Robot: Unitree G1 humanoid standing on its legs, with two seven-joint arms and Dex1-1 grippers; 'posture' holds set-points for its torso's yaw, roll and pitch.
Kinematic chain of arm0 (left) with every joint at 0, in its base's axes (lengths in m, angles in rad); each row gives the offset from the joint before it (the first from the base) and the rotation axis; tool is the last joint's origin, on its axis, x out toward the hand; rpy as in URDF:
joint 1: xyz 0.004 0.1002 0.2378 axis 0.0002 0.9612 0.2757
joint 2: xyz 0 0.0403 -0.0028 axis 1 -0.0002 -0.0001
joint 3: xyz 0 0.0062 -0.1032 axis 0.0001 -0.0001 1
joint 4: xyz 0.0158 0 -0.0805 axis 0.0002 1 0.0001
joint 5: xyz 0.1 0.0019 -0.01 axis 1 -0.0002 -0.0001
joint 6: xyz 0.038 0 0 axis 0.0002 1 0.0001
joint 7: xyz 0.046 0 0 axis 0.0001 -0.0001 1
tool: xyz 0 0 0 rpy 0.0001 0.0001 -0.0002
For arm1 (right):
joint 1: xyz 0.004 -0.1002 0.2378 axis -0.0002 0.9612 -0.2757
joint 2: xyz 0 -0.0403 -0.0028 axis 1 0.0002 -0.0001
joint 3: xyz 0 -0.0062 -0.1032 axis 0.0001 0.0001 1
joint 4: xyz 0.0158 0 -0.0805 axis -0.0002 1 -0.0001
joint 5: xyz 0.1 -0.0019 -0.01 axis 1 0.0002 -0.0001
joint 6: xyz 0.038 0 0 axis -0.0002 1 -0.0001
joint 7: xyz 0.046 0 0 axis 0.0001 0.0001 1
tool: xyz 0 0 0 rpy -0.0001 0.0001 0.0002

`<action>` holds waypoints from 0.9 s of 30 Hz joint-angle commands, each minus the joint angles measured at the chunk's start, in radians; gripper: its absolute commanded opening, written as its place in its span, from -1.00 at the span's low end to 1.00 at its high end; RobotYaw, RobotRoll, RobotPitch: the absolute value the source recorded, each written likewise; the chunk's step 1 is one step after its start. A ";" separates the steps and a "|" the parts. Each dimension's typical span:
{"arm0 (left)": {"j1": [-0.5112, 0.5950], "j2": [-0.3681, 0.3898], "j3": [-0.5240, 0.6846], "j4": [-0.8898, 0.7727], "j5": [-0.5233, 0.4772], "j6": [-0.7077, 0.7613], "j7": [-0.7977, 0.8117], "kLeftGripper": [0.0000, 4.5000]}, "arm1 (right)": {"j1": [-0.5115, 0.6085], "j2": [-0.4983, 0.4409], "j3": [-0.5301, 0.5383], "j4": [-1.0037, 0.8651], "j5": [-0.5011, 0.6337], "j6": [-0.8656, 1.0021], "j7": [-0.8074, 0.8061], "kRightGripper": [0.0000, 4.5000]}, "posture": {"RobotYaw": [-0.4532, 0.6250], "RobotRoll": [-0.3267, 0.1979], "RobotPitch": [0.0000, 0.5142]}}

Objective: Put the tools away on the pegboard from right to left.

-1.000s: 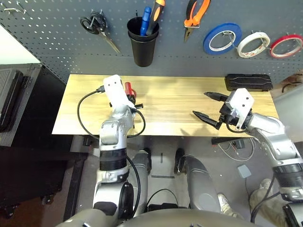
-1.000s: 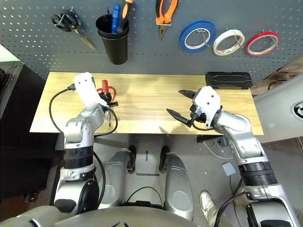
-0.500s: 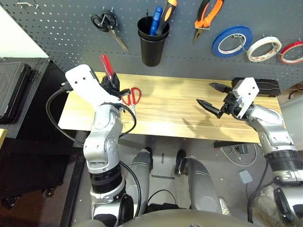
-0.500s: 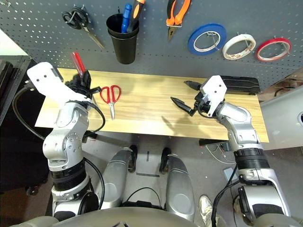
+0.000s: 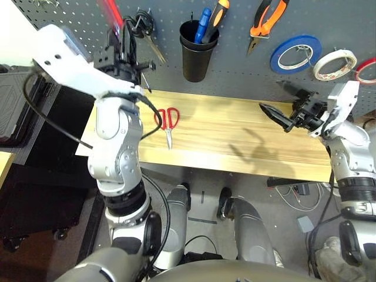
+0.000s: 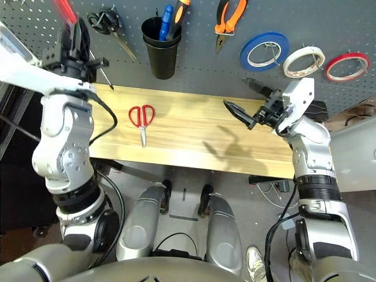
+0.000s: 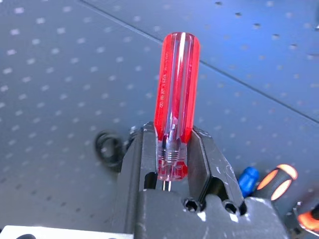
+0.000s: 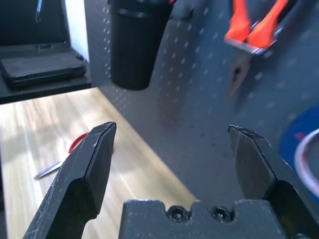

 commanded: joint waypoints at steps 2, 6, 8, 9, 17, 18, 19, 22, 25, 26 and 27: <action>-0.059 0.040 0.005 0.050 -0.032 -0.004 -0.042 -0.62 | 0.007 -0.029 -0.042 -0.051 0.043 0.052 -0.001 1.00 | 0.22 0.25 -0.17; -0.116 0.077 0.019 0.107 -0.049 -0.015 -0.069 -0.62 | 0.011 -0.059 -0.060 -0.102 0.083 0.115 0.004 1.00 | 0.18 0.25 -0.19; -0.144 0.093 0.021 0.133 -0.053 -0.022 -0.082 -0.62 | 0.015 -0.076 -0.070 -0.124 0.105 0.147 0.011 1.00 | 0.16 0.25 -0.20; -0.161 0.099 0.024 0.146 -0.056 -0.023 -0.085 -0.62 | 0.017 -0.086 -0.078 -0.134 0.117 0.164 0.016 1.00 | 0.16 0.25 -0.20; -0.270 0.126 0.036 0.231 -0.066 -0.043 -0.100 -0.62 | 0.016 -0.129 -0.103 -0.219 0.162 0.278 0.009 1.00 | 0.11 0.25 -0.24; -0.284 0.127 0.037 0.242 -0.067 -0.043 -0.098 -0.62 | 0.012 -0.133 -0.103 -0.228 0.164 0.290 0.007 1.00 | 0.11 0.25 -0.25; -0.293 0.128 0.038 0.249 -0.068 -0.043 -0.097 -0.62 | 0.010 -0.135 -0.104 -0.233 0.166 0.298 0.006 1.00 | 0.11 0.25 -0.25; -0.324 0.124 0.039 0.279 -0.069 -0.059 -0.092 -0.62 | 0.004 -0.137 -0.101 -0.254 0.170 0.323 0.001 1.00 | 0.10 0.25 -0.26; -0.350 0.116 0.042 0.308 -0.073 -0.072 -0.087 -0.62 | 0.002 -0.133 -0.098 -0.270 0.169 0.338 -0.005 1.00 | 0.10 0.25 -0.26; -0.360 0.112 0.043 0.321 -0.073 -0.079 -0.084 -0.62 | 0.000 -0.131 -0.096 -0.274 0.167 0.341 -0.009 1.00 | 0.10 0.25 -0.26; -0.373 0.104 0.045 0.343 -0.075 -0.092 -0.082 -0.62 | -0.004 -0.127 -0.091 -0.276 0.165 0.343 -0.012 1.00 | 0.10 0.25 -0.26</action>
